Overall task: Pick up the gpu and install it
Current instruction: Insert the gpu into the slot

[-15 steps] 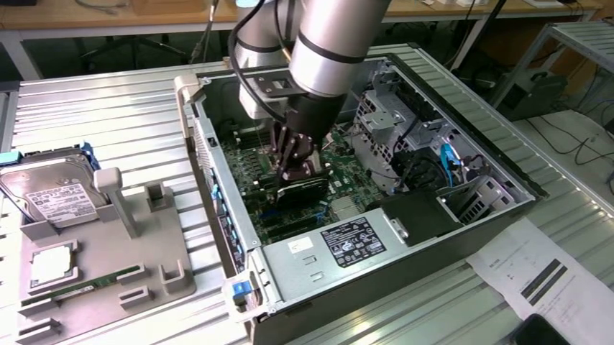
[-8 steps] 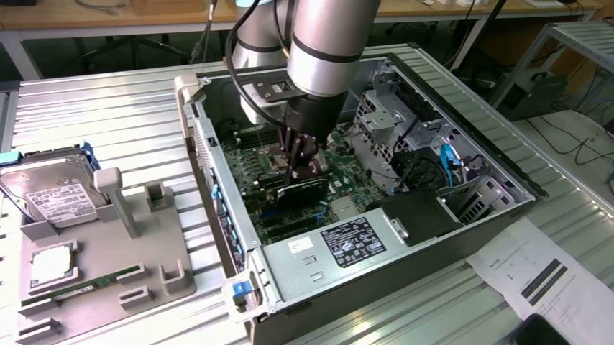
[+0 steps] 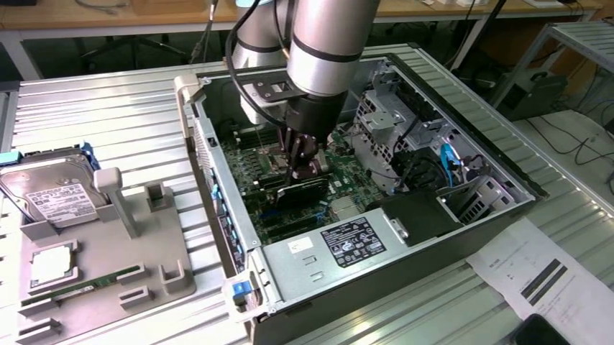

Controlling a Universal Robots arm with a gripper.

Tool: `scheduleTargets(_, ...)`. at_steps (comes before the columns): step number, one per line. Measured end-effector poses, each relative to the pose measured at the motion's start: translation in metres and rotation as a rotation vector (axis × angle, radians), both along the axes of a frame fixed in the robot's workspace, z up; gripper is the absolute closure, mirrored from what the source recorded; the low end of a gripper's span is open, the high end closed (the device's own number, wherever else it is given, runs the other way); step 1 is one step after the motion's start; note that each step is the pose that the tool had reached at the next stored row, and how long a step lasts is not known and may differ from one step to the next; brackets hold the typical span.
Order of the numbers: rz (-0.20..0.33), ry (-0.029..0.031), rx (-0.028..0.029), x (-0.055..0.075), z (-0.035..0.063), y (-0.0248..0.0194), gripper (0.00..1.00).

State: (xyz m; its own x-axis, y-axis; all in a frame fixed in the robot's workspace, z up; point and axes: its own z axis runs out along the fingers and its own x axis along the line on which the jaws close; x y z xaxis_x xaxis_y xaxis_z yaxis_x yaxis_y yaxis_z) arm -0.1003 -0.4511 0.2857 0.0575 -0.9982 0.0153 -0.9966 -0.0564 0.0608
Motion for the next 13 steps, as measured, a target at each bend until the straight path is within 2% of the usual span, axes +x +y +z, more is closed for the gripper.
scheduleTargets(13,0.000,-0.0001,-0.0130,0.0000,0.0000,0.0000,0.89)
